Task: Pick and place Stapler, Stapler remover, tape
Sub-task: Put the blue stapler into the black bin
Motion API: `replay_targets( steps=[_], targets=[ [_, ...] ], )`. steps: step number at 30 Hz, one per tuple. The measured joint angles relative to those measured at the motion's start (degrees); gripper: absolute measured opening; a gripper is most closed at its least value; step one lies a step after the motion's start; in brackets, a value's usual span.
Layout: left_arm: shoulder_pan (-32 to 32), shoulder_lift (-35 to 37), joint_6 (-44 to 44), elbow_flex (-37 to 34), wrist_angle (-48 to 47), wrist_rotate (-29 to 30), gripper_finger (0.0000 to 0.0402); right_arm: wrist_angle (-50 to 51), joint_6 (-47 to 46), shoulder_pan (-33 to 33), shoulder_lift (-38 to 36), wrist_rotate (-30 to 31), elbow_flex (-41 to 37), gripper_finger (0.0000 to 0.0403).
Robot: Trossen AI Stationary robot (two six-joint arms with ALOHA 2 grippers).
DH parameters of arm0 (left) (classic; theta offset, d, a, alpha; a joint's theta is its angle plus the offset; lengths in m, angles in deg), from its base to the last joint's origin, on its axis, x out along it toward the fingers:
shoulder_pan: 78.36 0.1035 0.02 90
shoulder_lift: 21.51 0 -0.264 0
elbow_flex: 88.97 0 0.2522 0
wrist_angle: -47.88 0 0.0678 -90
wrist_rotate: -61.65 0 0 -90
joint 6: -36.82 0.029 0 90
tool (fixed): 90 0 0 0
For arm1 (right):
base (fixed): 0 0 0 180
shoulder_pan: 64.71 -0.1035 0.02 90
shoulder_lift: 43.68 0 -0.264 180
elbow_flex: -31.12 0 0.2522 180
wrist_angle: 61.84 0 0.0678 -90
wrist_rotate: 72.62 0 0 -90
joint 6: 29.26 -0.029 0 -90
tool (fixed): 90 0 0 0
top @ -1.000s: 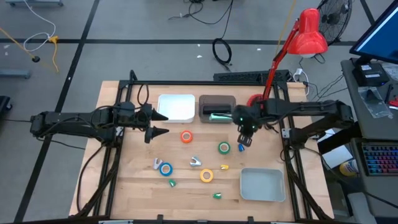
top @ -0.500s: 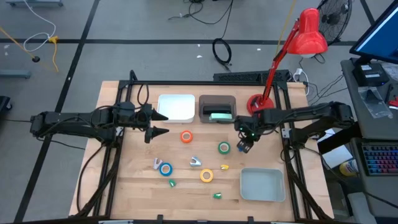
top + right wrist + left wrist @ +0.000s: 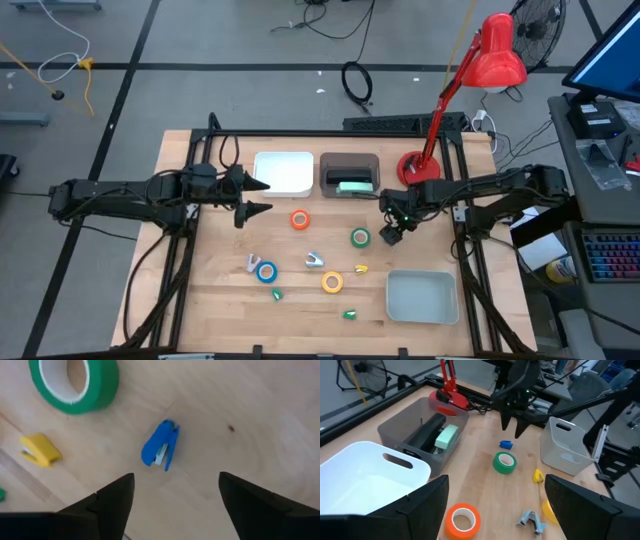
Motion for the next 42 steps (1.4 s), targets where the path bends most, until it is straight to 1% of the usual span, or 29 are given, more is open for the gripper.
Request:
replay_targets(
  steps=[6,12,16,23,28,32,42],
  targets=[
    [0.0,0.0,0.0,0.0,0.0,1.0,0.0333,-4.0,-0.9,0.6,0.2,0.1,0.0,0.0292],
    [0.0,0.0,0.0,0.0,0.0,1.0,0.0333,-4.4,-1.0,0.6,2.8,0.1,0.0,0.0287],
    [0.0,0.0,0.0,0.0,0.0,1.0,0.0333,-7.0,-1.8,0.5,5.3,0.0,0.0,0.0288],
    [0.0,0.0,0.0,0.0,-0.1,1.0,0.0333,-6.6,-2.5,0.2,10.2,0.1,0.3,0.0281],
    [0.0,0.0,0.0,0.0,-0.2,1.0,0.0333,-6.5,-2.9,0.2,10.6,0.2,0.2,0.0275],
    [0.0,0.0,0.0,0.0,-0.2,1.0,0.0333,-5.6,-3.4,0.2,10.2,0.1,0.2,0.0248],
    [0.0,0.0,0.1,0.0,-0.2,1.0,0.0333,-5.0,-3.7,0.2,10.3,-0.5,0.1,0.0153]
  ],
)
